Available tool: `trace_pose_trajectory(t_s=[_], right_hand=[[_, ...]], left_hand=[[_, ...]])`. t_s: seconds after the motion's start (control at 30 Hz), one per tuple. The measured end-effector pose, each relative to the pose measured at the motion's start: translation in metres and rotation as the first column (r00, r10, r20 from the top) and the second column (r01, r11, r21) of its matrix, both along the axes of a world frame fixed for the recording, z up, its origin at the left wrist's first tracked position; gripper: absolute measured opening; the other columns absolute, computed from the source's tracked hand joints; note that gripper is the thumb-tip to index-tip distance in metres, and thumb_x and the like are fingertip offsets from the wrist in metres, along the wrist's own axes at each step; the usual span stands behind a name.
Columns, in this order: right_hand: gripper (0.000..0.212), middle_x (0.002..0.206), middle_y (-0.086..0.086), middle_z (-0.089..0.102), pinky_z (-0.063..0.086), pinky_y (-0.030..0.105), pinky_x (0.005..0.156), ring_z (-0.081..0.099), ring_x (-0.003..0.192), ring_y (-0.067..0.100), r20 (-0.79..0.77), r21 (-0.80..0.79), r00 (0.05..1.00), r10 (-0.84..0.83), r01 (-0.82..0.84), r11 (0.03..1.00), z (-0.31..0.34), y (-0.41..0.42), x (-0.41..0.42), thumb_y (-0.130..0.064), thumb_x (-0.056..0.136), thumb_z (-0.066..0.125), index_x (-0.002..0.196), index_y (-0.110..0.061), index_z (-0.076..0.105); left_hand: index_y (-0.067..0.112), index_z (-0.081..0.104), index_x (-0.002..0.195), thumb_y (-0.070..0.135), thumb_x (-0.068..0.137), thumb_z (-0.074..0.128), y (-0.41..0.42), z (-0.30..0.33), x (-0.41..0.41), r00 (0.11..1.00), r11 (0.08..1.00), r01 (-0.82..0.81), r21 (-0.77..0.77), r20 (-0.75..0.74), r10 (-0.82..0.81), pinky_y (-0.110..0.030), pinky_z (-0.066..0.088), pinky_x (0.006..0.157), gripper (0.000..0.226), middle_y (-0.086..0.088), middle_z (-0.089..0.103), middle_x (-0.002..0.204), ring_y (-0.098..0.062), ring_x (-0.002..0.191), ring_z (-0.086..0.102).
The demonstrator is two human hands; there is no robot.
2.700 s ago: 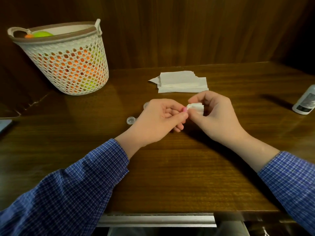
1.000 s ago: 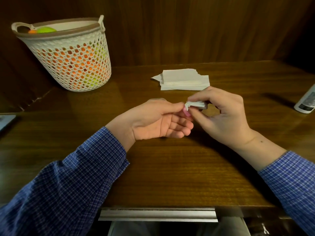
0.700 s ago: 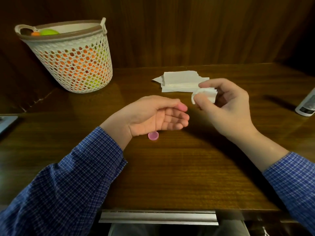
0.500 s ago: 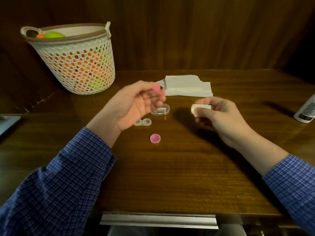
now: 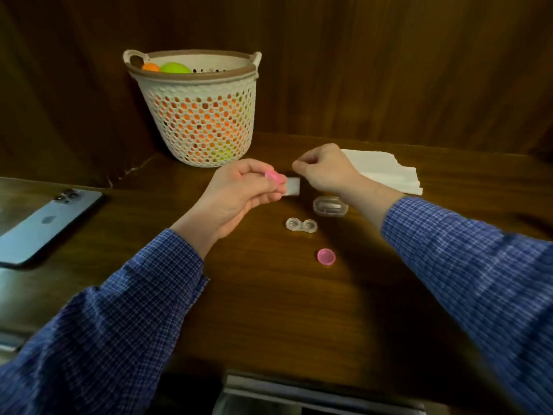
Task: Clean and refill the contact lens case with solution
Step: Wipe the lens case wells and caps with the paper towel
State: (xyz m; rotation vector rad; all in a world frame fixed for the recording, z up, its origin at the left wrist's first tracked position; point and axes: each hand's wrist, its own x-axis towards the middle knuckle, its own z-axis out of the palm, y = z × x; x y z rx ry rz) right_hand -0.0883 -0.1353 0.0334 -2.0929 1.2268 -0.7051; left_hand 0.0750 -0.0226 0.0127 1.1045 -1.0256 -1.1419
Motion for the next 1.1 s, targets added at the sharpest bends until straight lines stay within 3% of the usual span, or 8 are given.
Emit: trace_pose_trajectory(t_s=[0.1, 0.2, 0.3, 0.5, 0.6, 0.7, 0.9, 1.1], right_hand=[[0.017, 0.093, -0.008, 0.073, 0.047, 0.02, 0.067, 0.065, 0.079, 0.008, 0.142, -0.067, 0.99, -0.025, 0.034, 0.997, 0.005, 0.009, -0.003, -0.023, 0.1, 0.062, 0.1, -0.019, 0.078], [0.014, 0.084, 0.001, 0.079, 0.056, 0.022, 0.061, 0.074, 0.072, 0.012, 0.346, 0.114, 0.938, 0.018, -0.061, 0.992, 0.01, 0.032, -0.026, -0.026, 0.097, 0.068, 0.087, -0.021, 0.077], [0.013, 0.086, 0.005, 0.079, 0.059, 0.026, 0.064, 0.075, 0.075, 0.017, 0.394, 0.317, 0.917, 0.063, -0.2, 0.927, 0.009, 0.06, -0.053, -0.028, 0.093, 0.074, 0.083, -0.021, 0.079], [0.005, 0.083, 0.001, 0.079, 0.056, 0.019, 0.064, 0.075, 0.079, 0.01, 0.298, 0.273, 0.955, 0.003, -0.088, 0.958, -0.001, 0.081, -0.079, -0.02, 0.08, 0.085, 0.082, -0.016, 0.082], [0.003, 0.079, -0.001, 0.078, 0.058, 0.021, 0.064, 0.073, 0.075, 0.01, 0.249, 0.223, 0.967, -0.046, -0.011, 0.975, -0.005, 0.083, -0.087, -0.018, 0.078, 0.085, 0.076, -0.019, 0.082], [0.005, 0.078, -0.008, 0.075, 0.055, 0.016, 0.064, 0.069, 0.076, 0.005, 0.097, 0.015, 0.994, -0.056, 0.054, 0.998, -0.012, 0.083, -0.104, -0.023, 0.076, 0.082, 0.079, -0.026, 0.08], [0.017, 0.091, -0.019, 0.072, 0.05, 0.009, 0.071, 0.063, 0.089, -0.009, -0.254, -0.075, 0.953, 0.162, -0.186, 0.98, -0.031, 0.095, -0.133, -0.027, 0.076, 0.081, 0.092, -0.031, 0.077], [0.045, 0.094, -0.019, 0.072, 0.047, 0.0, 0.07, 0.062, 0.093, -0.015, -0.199, -0.139, 0.963, 0.183, -0.213, 0.967, -0.04, 0.099, -0.127, -0.021, 0.083, 0.08, 0.126, -0.025, 0.068]], left_hand=[[0.004, 0.071, 0.113, 0.003, 0.089, 0.075, 0.004, -0.003, 0.001, 0.998, 0.998, 0.058, 0.002, 0.029, -0.058, -0.026, 0.061, 0.082, 0.024, -0.012, 0.08, 0.106, -0.023, 0.103, 0.077], [0.008, 0.074, 0.109, 0.002, 0.086, 0.079, 0.005, -0.008, -0.01, 0.989, 0.995, 0.057, -0.077, 0.138, -0.045, -0.025, 0.06, 0.082, 0.024, -0.008, 0.08, 0.103, -0.018, 0.098, 0.076], [0.007, 0.076, 0.105, -0.001, 0.083, 0.081, 0.007, -0.017, -0.027, 0.962, 0.977, 0.039, -0.212, 0.272, 0.02, -0.029, 0.06, 0.082, 0.024, -0.008, 0.079, 0.1, -0.017, 0.091, 0.072], [0.014, 0.076, 0.103, 0.002, 0.079, 0.086, 0.018, -0.025, -0.063, 0.899, 0.949, 0.059, -0.31, 0.43, 0.085, -0.029, 0.061, 0.071, 0.028, -0.004, 0.075, 0.088, -0.026, 0.08, 0.072], [0.019, 0.076, 0.106, 0.009, 0.079, 0.087, 0.022, -0.026, -0.077, 0.869, 0.95, 0.061, -0.305, 0.485, 0.1, -0.026, 0.062, 0.071, 0.031, -0.001, 0.074, 0.092, -0.022, 0.079, 0.071], [0.025, 0.072, 0.108, 0.015, 0.083, 0.085, 0.029, -0.028, -0.078, 0.845, 0.952, 0.049, -0.301, 0.521, 0.121, -0.018, 0.055, 0.066, 0.031, 0.006, 0.069, 0.091, -0.005, 0.071, 0.061], [0.034, 0.071, 0.106, 0.029, 0.086, 0.08, 0.053, -0.04, -0.069, 0.63, 0.962, 0.186, -0.199, 0.776, 0.039, -0.017, 0.054, 0.069, 0.022, 0.015, 0.067, 0.099, -0.008, 0.081, 0.062], [0.032, 0.065, 0.121, 0.025, 0.086, 0.081, 0.052, -0.038, -0.074, 0.577, 0.964, 0.193, -0.181, 0.816, 0.038, -0.009, 0.052, 0.073, 0.039, 0.017, 0.069, 0.102, 0.002, 0.088, 0.064]])
